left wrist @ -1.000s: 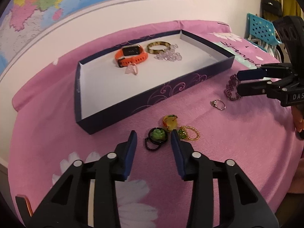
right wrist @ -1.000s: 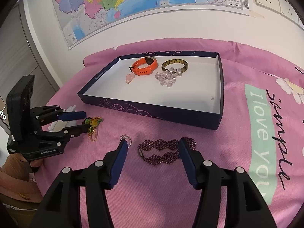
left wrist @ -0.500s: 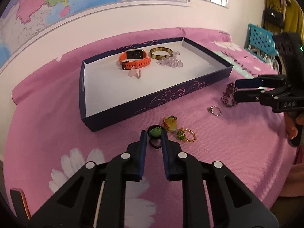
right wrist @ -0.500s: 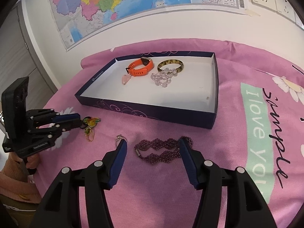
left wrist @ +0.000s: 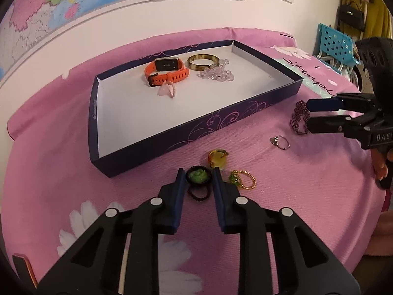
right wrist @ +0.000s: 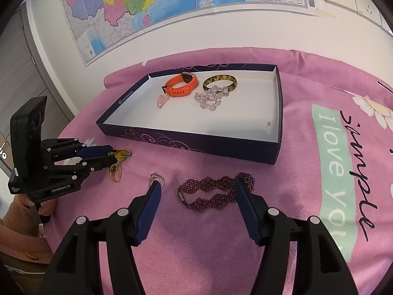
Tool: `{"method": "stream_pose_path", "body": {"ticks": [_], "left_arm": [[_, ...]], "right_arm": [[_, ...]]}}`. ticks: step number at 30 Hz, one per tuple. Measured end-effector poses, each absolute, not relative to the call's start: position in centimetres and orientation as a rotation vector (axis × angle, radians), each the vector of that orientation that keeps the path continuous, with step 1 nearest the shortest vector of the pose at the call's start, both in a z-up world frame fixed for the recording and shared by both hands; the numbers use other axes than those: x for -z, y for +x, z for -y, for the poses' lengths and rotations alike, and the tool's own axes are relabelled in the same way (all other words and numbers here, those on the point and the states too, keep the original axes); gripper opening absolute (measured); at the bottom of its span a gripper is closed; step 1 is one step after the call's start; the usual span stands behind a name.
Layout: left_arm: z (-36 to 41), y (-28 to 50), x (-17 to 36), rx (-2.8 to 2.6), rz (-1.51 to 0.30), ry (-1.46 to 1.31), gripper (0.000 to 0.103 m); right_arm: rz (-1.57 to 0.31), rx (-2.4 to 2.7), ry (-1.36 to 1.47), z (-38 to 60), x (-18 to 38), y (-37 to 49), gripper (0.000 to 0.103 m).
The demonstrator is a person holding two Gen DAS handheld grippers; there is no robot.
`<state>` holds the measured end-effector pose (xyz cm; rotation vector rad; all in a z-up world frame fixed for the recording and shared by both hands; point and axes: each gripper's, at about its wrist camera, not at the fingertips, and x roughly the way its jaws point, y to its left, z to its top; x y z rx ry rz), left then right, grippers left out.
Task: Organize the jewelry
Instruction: 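Grasp black ring with left gripper while right gripper grasps beaded bracelet, then lift black ring and beaded bracelet with both grippers toward the box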
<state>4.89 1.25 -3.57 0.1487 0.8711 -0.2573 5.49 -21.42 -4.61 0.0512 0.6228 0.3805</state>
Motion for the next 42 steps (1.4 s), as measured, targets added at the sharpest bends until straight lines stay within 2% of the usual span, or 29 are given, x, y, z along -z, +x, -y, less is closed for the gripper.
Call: {"method": "stream_pose_path", "body": {"ticks": [15,18,25,31,33,36,37,39,41,42], "left_arm": [[-1.9,2.7,1.7,0.221,-0.801,0.105,0.023],[-2.5,2.3,1.6,0.21,-0.8,0.077,0.023],[-3.3,2.2,2.0,0.183,-0.813,0.041,0.023],[-3.4,2.3,2.2,0.178,-0.813,0.028,0.023],[-3.4,2.4,2.3,0.177,-0.817,0.027,0.023],[-3.6,2.5,2.3,0.172,-0.819,0.018,0.023],[-3.7,2.6,2.3,0.17,-0.818,0.013,0.023],[-3.8,2.7,2.3,0.166,-0.818,0.008,0.023],[-3.8,2.7,2.3,0.166,-0.818,0.004,0.023],[-3.8,2.7,2.3,0.165,-0.817,0.003,0.023]], "right_arm": [[-0.616,-0.33,0.04,21.7,4.3,5.6,0.06],[-0.636,-0.319,0.018,21.5,4.5,6.0,0.066],[-0.58,-0.272,-0.016,21.5,3.6,5.1,0.066],[-0.641,-0.224,-0.014,22.4,4.2,6.4,0.066],[-0.656,-0.224,-0.017,22.2,4.6,6.8,0.062],[-0.65,-0.195,-0.042,21.9,4.7,7.1,0.046],[-0.651,-0.201,-0.036,22.0,4.6,7.1,0.034],[-0.651,-0.2,-0.015,22.6,4.6,7.2,0.025],[-0.651,-0.211,0.002,22.9,4.6,7.1,0.008],[-0.652,-0.215,0.008,23.0,4.6,7.1,0.008]]}}
